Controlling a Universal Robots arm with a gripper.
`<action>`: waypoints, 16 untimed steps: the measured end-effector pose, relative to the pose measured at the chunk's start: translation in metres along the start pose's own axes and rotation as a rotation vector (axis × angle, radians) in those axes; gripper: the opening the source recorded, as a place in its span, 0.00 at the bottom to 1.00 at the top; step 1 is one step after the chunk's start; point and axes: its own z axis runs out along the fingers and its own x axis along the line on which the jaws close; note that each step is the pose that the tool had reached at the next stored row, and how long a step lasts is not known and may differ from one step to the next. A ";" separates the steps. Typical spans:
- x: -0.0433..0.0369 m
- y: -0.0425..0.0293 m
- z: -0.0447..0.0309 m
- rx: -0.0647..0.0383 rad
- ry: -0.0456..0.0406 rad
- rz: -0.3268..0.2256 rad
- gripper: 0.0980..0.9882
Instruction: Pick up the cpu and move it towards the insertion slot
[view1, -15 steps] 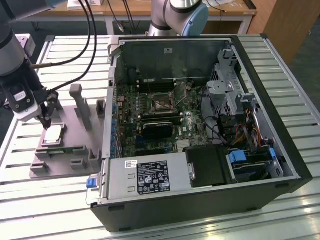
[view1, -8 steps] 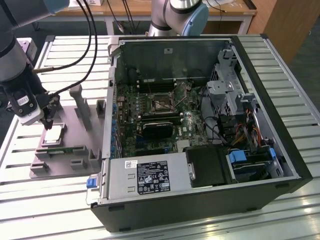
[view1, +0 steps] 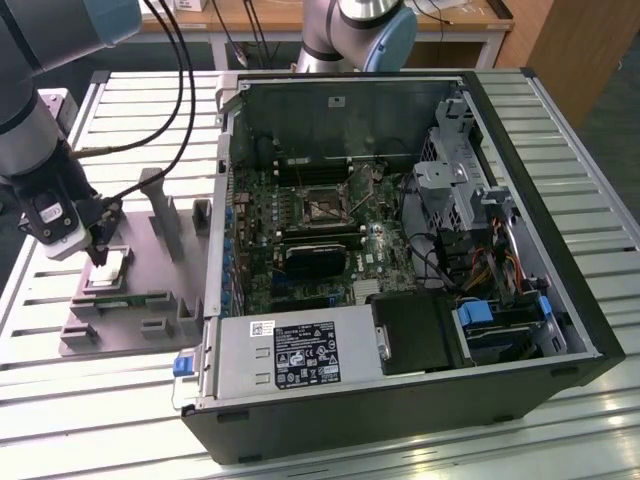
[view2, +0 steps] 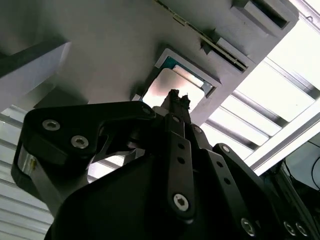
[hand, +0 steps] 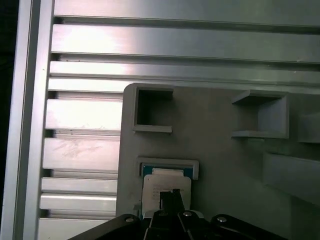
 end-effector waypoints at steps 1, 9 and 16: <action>0.0004 -0.0001 0.0012 0.000 0.0000 0.001 0.00; 0.0021 -0.0007 0.0100 0.000 -0.0002 0.003 0.00; 0.0023 -0.0007 0.0105 0.000 -0.0003 0.003 0.01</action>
